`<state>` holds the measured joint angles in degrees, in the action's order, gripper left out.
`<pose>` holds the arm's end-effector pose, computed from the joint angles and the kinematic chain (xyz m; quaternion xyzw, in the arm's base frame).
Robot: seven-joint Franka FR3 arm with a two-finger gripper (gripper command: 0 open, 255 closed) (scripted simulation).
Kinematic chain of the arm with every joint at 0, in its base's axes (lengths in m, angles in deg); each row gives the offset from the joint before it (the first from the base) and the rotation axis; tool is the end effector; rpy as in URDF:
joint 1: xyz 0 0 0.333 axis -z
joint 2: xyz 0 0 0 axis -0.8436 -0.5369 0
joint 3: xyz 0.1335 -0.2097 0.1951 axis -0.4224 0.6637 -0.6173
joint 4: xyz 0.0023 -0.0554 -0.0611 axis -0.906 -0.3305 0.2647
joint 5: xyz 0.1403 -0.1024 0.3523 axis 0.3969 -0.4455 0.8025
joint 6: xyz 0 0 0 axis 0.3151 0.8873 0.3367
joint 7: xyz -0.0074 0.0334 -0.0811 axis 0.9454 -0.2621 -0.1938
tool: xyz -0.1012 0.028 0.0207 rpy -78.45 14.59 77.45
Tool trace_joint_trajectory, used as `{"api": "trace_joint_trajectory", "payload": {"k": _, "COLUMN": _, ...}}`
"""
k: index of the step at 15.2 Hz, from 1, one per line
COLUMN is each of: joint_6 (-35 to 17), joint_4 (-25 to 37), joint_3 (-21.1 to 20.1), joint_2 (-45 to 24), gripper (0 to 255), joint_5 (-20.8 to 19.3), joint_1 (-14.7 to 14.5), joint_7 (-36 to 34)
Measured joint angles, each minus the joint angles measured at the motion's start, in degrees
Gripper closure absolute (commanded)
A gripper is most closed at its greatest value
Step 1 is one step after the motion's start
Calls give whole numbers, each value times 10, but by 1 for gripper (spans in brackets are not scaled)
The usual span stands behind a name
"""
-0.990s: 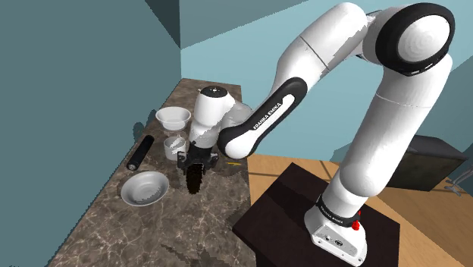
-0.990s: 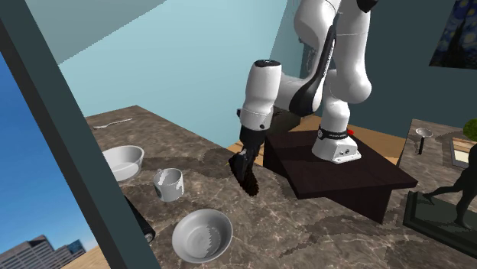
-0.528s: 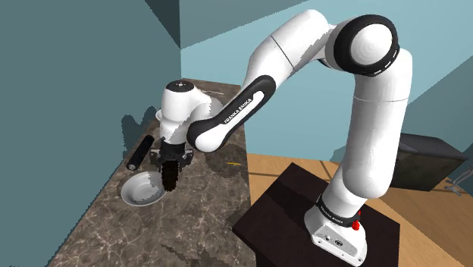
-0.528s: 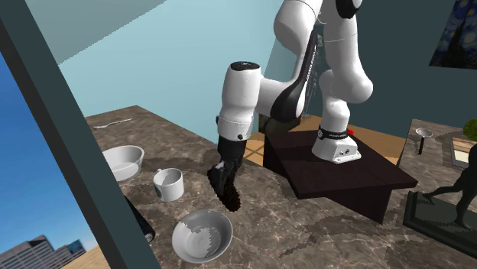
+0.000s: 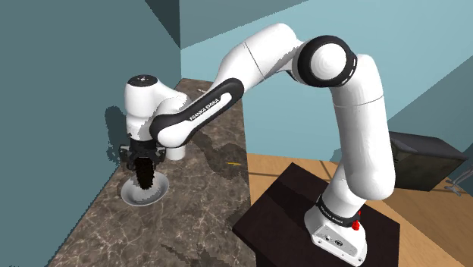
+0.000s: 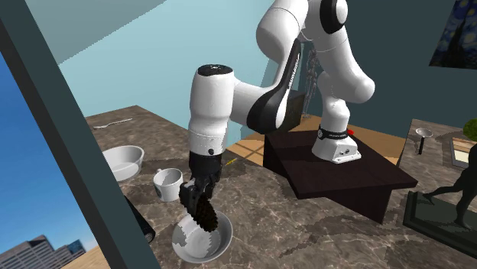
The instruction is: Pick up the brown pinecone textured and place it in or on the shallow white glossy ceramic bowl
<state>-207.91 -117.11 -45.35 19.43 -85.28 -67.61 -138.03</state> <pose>0.5675 0.3668 0.2860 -0.9510 0.2969 -0.0739 0.0454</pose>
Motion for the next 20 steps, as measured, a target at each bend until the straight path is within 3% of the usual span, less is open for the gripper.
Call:
{"api": "trace_joint_trajectory", "payload": {"k": 13, "joint_6": -55, "joint_4": 21, "joint_3": 34, "joint_2": -74, "gripper": 255, "joint_5": -41, "joint_1": -28, "joint_7": -30}}
{"api": "trace_joint_trajectory", "payload": {"k": 20, "joint_6": -62, "joint_4": 23, "joint_3": 39, "joint_2": -80, "gripper": 255, "joint_5": -45, "joint_1": -30, "joint_7": -34}}
